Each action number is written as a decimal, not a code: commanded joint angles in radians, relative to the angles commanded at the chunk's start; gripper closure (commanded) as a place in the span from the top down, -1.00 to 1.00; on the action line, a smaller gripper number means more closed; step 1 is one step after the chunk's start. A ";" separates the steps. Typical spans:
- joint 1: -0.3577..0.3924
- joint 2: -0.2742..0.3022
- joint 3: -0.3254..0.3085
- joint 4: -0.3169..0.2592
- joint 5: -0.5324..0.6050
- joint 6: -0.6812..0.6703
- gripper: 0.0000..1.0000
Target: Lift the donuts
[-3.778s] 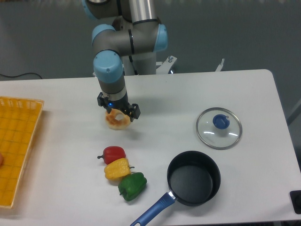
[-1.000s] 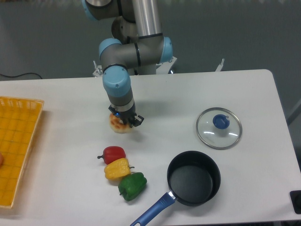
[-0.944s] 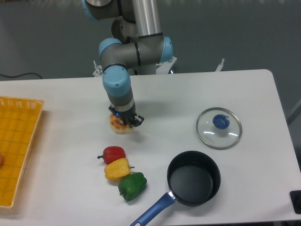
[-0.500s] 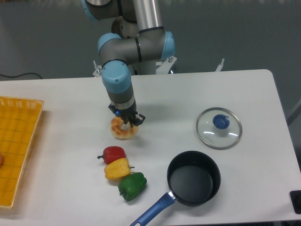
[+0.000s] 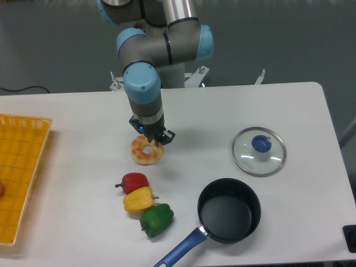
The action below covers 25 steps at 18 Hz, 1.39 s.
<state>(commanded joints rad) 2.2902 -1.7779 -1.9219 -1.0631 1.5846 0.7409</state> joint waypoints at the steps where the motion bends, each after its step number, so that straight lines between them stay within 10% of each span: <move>1: -0.002 -0.002 -0.006 0.014 0.002 0.000 0.22; 8: -0.003 -0.032 -0.089 0.182 0.011 0.017 0.33; 25: 0.002 -0.118 -0.078 0.230 0.041 0.035 0.24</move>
<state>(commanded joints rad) 2.2918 -1.8960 -2.0003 -0.8330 1.6260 0.7762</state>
